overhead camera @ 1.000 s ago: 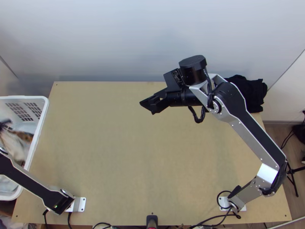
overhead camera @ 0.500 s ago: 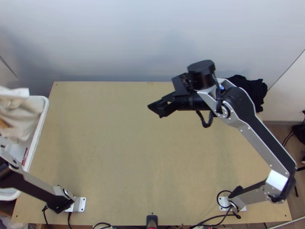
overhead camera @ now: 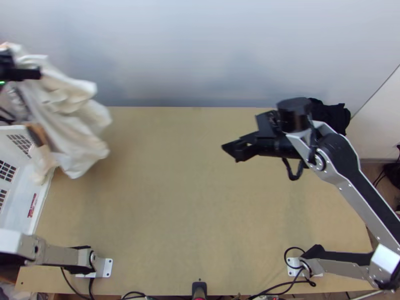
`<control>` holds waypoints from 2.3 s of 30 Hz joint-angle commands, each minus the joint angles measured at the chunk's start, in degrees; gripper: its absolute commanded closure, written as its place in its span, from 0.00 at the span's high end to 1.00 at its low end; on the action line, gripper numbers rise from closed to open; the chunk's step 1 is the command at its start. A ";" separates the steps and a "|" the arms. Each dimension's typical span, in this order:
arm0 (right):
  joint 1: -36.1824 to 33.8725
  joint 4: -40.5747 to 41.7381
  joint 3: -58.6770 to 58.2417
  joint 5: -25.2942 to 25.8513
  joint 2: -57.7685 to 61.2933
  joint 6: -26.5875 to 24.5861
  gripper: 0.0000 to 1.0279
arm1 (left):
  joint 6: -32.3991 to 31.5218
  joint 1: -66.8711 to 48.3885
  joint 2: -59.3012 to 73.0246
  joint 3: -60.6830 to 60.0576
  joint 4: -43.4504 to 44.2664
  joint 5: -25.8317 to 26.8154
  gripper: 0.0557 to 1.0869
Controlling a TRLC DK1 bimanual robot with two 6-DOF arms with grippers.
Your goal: Fold the t-shirt
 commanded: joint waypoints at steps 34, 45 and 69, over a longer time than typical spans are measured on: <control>-42.18 20.31 -39.27 -0.66 -20.95 3.34 0.95 | -0.35 -77.11 9.83 -3.08 24.29 -14.69 0.04; -40.25 24.88 -39.79 -0.66 -20.69 6.06 0.95 | 0.27 -65.07 -12.14 -49.14 12.95 -14.69 0.05; -28.29 5.01 -39.44 -3.47 -14.27 -5.19 0.96 | 9.93 -32.90 -43.52 -87.20 12.78 -11.26 0.96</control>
